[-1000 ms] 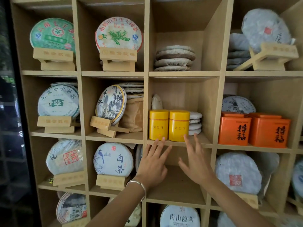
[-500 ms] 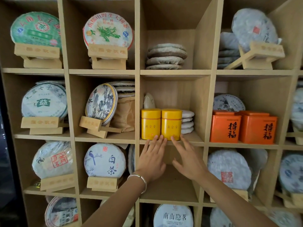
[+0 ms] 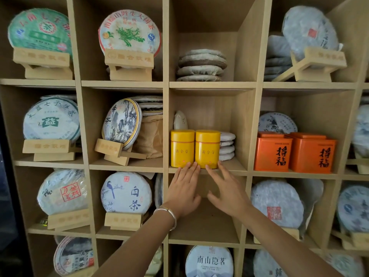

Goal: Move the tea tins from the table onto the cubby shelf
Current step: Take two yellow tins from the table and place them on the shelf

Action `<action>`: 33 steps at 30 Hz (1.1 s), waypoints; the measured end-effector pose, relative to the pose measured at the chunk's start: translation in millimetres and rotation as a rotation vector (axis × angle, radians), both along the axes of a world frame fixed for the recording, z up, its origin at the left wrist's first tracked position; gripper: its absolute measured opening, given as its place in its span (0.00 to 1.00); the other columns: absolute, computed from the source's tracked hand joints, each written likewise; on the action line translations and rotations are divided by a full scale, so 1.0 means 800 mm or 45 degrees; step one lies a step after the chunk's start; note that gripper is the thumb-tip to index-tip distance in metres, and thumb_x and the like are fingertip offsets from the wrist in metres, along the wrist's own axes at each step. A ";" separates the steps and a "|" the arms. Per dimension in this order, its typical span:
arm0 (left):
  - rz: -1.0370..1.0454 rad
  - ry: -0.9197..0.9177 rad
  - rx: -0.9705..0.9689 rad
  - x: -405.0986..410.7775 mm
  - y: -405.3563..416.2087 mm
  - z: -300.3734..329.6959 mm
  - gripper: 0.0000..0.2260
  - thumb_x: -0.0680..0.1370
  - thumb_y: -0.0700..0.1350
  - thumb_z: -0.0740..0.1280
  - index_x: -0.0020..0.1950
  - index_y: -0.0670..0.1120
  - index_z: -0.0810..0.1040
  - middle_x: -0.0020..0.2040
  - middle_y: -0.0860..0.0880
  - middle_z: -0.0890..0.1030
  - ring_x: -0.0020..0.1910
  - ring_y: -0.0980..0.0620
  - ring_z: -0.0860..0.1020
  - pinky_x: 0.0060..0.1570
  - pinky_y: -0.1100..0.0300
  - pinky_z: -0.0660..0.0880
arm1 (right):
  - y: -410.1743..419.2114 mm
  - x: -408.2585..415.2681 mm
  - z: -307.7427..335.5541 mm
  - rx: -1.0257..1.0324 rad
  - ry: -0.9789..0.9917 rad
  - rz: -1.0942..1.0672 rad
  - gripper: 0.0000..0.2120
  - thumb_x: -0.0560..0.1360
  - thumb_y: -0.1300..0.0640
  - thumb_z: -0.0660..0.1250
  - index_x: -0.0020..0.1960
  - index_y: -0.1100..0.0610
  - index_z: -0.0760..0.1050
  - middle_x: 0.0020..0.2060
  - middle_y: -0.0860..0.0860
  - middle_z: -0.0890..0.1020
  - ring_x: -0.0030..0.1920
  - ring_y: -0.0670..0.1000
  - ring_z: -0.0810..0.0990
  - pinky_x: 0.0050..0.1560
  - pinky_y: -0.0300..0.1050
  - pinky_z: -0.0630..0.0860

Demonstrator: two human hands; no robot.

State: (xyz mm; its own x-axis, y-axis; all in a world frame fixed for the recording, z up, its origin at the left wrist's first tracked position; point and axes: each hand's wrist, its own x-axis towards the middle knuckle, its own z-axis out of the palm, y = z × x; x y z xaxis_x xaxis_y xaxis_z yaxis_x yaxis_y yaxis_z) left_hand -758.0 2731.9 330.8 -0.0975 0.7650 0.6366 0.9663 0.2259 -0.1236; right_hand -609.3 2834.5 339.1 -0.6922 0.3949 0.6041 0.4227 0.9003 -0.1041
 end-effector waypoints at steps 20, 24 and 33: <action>-0.040 -0.053 0.038 0.002 -0.005 -0.001 0.36 0.74 0.53 0.60 0.79 0.45 0.50 0.79 0.47 0.52 0.78 0.50 0.45 0.76 0.54 0.40 | 0.003 0.004 -0.001 0.033 -0.047 -0.024 0.38 0.73 0.45 0.64 0.77 0.43 0.48 0.77 0.57 0.51 0.74 0.59 0.58 0.69 0.53 0.63; -0.139 -0.089 0.058 0.000 -0.023 -0.006 0.34 0.74 0.52 0.60 0.78 0.46 0.54 0.79 0.48 0.55 0.78 0.51 0.50 0.76 0.56 0.43 | -0.002 0.015 -0.011 0.035 -0.005 -0.009 0.36 0.74 0.47 0.63 0.77 0.45 0.50 0.77 0.56 0.54 0.75 0.58 0.55 0.70 0.53 0.61; -0.240 -0.140 0.070 0.007 -0.037 -0.005 0.30 0.74 0.53 0.61 0.76 0.49 0.61 0.75 0.50 0.63 0.74 0.52 0.59 0.75 0.55 0.53 | -0.018 0.052 -0.007 0.030 -0.030 -0.154 0.33 0.74 0.47 0.64 0.76 0.47 0.56 0.74 0.57 0.59 0.71 0.58 0.62 0.66 0.52 0.68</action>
